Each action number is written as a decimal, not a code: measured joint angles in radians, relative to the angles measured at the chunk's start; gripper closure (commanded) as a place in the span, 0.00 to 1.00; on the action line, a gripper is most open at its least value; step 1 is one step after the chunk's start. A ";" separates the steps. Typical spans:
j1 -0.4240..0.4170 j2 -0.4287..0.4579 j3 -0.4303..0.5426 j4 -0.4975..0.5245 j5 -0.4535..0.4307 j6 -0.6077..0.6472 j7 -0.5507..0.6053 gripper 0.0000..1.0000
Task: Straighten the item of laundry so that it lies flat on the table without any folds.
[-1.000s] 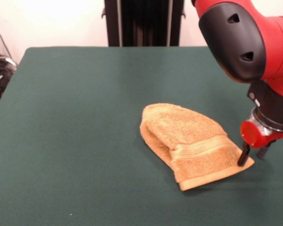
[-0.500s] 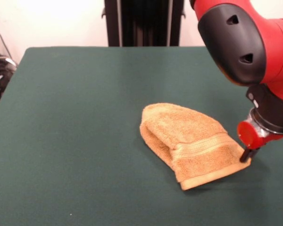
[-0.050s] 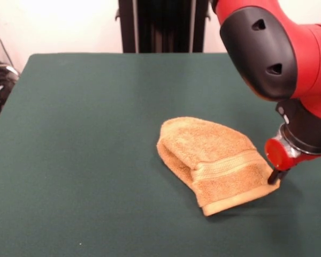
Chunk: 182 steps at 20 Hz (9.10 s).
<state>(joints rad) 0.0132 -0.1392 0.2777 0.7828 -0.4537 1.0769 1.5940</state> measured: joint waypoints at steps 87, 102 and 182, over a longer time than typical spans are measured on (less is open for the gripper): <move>-0.319 -0.486 -0.151 0.748 -0.544 -0.545 0.000 1.00; -0.320 -0.530 -0.132 0.755 -0.561 -0.545 0.000 1.00; 0.059 -0.385 -0.685 0.892 -0.424 -1.221 0.161 1.00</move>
<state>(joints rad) 0.0721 -0.5240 -0.4070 1.6750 -0.8782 -0.1440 1.7551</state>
